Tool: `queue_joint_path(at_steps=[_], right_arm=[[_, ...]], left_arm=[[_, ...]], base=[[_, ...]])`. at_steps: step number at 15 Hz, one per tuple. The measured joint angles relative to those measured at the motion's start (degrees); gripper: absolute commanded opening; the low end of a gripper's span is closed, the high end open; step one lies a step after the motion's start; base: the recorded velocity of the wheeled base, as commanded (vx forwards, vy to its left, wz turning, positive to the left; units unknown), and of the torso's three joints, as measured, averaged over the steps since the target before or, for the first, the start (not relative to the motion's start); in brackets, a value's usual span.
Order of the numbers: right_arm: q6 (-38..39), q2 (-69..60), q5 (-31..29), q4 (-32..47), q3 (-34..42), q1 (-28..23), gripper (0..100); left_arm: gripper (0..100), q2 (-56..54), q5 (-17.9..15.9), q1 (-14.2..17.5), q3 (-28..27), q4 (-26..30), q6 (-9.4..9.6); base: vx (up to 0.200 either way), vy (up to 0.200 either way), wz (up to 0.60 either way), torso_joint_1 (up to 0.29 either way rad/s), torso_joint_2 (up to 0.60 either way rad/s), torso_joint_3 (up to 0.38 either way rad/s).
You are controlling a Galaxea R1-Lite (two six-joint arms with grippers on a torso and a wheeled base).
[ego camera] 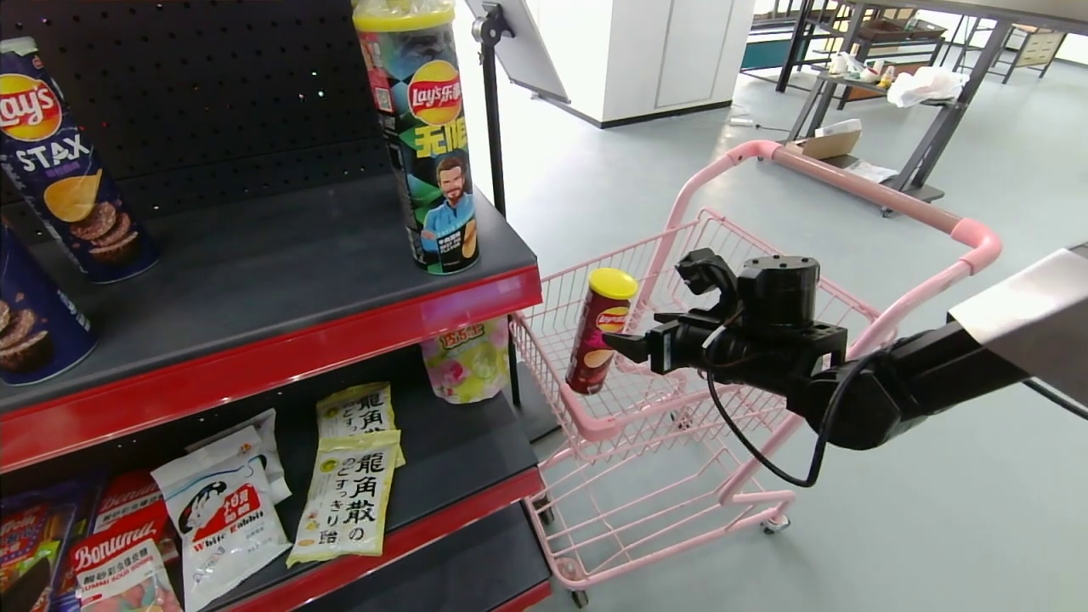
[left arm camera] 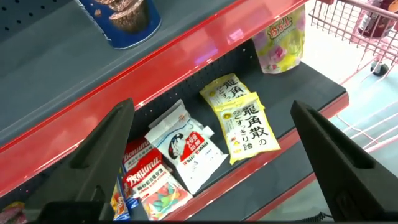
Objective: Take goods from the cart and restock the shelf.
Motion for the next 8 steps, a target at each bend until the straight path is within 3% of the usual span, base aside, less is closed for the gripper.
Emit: queue_joint_path(at_steps=[8], right_arm=[[0.57, 9.92, -0.20, 0.16, -11.78, -1.05, 100]], left_arm=[[100, 0.09, 0.76, 0.02, 0.30, 0.15, 0.05]], base=[[0.000, 0.000, 0.00, 0.000, 0.00, 0.000]])
